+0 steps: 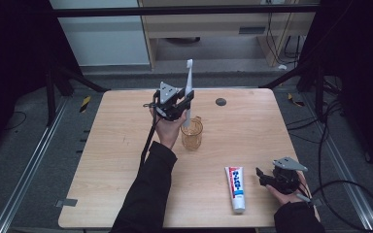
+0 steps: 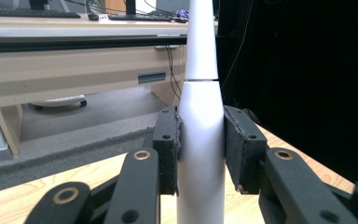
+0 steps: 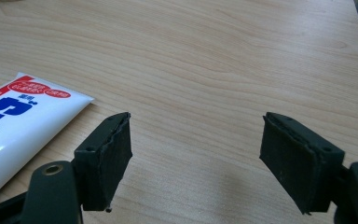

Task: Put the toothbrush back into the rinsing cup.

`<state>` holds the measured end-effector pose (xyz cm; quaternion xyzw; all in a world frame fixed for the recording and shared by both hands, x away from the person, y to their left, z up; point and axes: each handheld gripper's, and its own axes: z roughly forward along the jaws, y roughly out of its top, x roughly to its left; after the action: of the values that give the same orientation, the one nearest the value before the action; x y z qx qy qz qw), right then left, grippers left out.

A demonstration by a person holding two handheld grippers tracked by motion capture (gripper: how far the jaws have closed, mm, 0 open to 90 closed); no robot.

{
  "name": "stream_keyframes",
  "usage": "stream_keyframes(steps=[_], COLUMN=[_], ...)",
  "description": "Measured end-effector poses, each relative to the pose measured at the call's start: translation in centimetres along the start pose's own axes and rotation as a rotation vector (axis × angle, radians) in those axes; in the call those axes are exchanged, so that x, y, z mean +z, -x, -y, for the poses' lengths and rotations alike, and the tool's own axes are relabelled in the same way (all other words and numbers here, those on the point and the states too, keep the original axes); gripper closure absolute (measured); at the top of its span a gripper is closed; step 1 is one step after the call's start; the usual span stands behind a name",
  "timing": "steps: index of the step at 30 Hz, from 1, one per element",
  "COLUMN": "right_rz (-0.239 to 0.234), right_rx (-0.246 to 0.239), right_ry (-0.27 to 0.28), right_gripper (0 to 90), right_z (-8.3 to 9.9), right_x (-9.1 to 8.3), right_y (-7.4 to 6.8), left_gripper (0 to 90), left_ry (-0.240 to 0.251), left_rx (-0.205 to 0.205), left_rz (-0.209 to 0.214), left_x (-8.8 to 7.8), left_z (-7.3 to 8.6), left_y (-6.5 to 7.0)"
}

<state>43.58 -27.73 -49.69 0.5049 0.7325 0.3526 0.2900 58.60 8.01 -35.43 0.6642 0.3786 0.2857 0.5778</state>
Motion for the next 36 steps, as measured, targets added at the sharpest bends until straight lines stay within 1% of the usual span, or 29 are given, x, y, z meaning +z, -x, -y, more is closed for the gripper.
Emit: stream_keyframes(steps=[4, 10, 16, 25, 36], right_rz=[0.001, 0.001, 0.004, 0.006, 0.007], right_rx=[0.001, -0.004, -0.009, -0.013, -0.014], right_ry=[-0.003, 0.000, 0.000, 0.000, -0.001], right_gripper=[24.8, 24.9, 25.1, 25.2, 25.3], right_z=[0.1, 0.1, 0.1, 0.1, 0.1], right_x=[0.0, 0.0, 0.0, 0.0, 0.0], right_y=[0.0, 0.0, 0.0, 0.0, 0.0], left_gripper=[67.0, 67.0, 67.0, 67.0, 67.0], left_ry=[-0.001, -0.016, -0.025, -0.037, -0.061], left_rx=[-0.001, 0.002, -0.007, 0.004, 0.001], left_rz=[0.004, 0.006, 0.013, 0.014, 0.021], left_x=[0.2, 0.3, 0.5, 0.4, 0.4], left_z=[0.5, 1.2, 2.0, 2.8, 4.3], left_y=[0.0, -0.1, -0.2, 0.0, 0.0])
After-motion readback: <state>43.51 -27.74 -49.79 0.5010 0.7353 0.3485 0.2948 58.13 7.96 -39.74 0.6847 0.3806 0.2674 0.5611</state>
